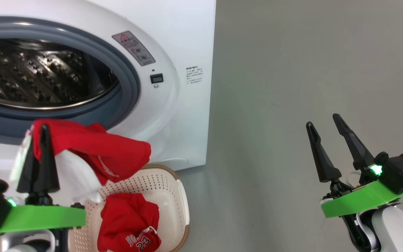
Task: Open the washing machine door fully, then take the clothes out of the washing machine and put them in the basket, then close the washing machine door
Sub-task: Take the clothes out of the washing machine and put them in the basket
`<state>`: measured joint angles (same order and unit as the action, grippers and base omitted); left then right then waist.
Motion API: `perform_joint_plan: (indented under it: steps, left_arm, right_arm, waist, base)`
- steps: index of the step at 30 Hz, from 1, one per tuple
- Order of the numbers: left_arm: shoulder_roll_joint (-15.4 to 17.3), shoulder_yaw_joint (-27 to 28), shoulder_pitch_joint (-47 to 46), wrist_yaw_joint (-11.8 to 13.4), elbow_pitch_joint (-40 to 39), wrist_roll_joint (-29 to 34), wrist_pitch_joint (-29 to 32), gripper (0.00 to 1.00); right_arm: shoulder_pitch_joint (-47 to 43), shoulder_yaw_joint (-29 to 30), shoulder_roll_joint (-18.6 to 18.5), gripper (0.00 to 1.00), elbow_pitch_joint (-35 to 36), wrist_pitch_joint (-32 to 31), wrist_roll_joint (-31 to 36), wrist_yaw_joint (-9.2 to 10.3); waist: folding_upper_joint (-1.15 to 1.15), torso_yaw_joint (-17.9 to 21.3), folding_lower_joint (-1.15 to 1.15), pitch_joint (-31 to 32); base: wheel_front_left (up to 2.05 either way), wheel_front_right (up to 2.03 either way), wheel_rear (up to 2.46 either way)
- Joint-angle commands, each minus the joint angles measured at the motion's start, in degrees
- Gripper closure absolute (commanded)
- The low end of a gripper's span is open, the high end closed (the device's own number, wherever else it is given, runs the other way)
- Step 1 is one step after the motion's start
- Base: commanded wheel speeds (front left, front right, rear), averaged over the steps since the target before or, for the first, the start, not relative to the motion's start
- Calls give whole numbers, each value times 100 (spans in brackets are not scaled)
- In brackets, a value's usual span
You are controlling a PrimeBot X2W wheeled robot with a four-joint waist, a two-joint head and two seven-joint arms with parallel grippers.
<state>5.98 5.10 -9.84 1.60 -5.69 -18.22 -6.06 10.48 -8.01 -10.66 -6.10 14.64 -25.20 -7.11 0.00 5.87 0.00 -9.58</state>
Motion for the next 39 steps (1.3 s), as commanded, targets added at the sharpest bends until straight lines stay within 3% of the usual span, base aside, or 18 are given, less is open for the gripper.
perform_joint_plan:
  steps: [1, 9, 24, 28, 33, 39]
  left_arm:
    - [61, 147, -15, 57, -139, -28, -6, 100]
    - [-147, -7, -29, 99, 697, -319, -209, 100]
    - [-174, -272, -1166, -53, 3369, -435, -546, 100]
    - [-190, -336, -1547, -194, 4109, -491, -648, 100]
    - [-236, -277, -2054, -544, 5088, -820, -785, 100]
    - [-228, -339, -2598, -676, 6077, -777, -874, 100]
  right_arm:
    - [35, -78, -54, 0, 159, 36, 8, -37]
    - [143, -55, -57, 0, 190, 36, 7, -37]
    - [486, -60, -155, 0, 315, 36, 8, -37]
    - [575, -60, -156, 0, 333, 36, 7, -37]
    - [691, -75, -142, 0, 356, 36, 4, -37]
    - [847, -94, -122, 0, 375, 36, 12, -37]
  waist:
    - [0, 3, 0, -96]
    - [0, -21, 0, -484]
    - [0, -18, 0, -1420]
    - [0, -27, 0, -1654]
    - [0, -54, 0, -1921]
    - [0, -58, 0, -2168]
  base:
    - [0, 0, 0]
    - [0, 0, 0]
    - [0, 0, 0]
    - [0, 0, 0]
    - [0, 0, 0]
    - [0, 0, 0]
